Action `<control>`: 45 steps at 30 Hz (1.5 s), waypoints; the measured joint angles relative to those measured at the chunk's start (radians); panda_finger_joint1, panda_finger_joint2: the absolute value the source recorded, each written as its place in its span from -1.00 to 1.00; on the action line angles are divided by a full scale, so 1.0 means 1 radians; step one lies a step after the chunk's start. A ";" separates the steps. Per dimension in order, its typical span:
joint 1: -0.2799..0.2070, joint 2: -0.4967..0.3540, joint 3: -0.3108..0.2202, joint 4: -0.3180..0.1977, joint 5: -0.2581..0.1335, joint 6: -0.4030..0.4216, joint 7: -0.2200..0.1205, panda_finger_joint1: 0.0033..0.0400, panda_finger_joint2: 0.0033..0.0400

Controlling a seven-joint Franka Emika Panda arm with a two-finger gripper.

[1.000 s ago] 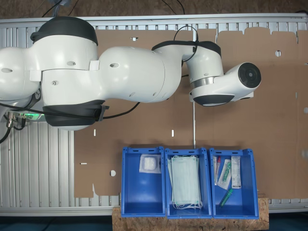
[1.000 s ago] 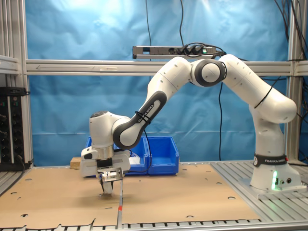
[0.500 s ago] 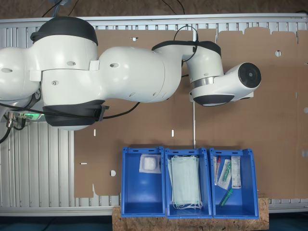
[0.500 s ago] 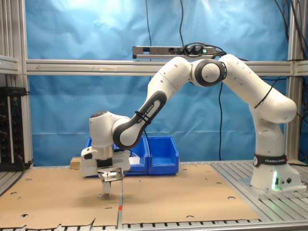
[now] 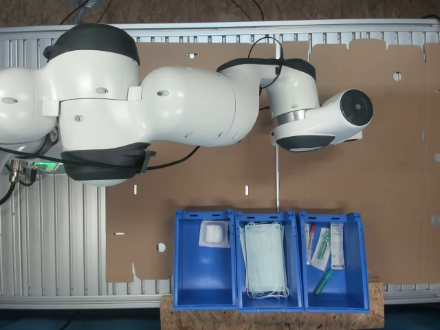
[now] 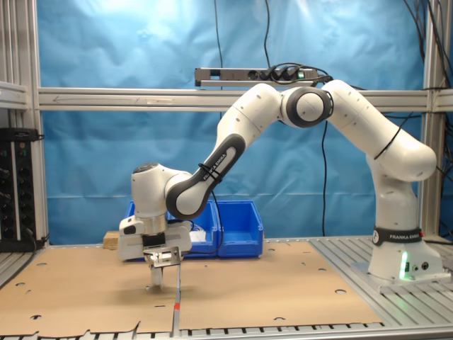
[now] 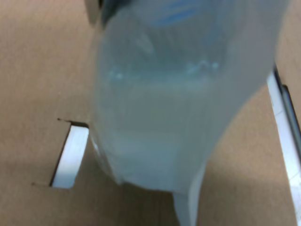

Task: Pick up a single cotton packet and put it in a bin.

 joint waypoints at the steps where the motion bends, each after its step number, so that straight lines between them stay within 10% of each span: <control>1: 0.000 0.000 0.000 0.000 0.000 0.000 0.000 -0.90 -0.90; 16: 0.011 -0.063 0.000 -0.010 0.000 -0.051 0.000 -0.89 -0.89; 30: 0.035 -0.316 0.003 -0.026 0.000 -0.189 0.000 -0.89 -0.89; 45: 0.039 -0.600 0.003 -0.196 0.000 -0.241 0.000 -0.89 -0.89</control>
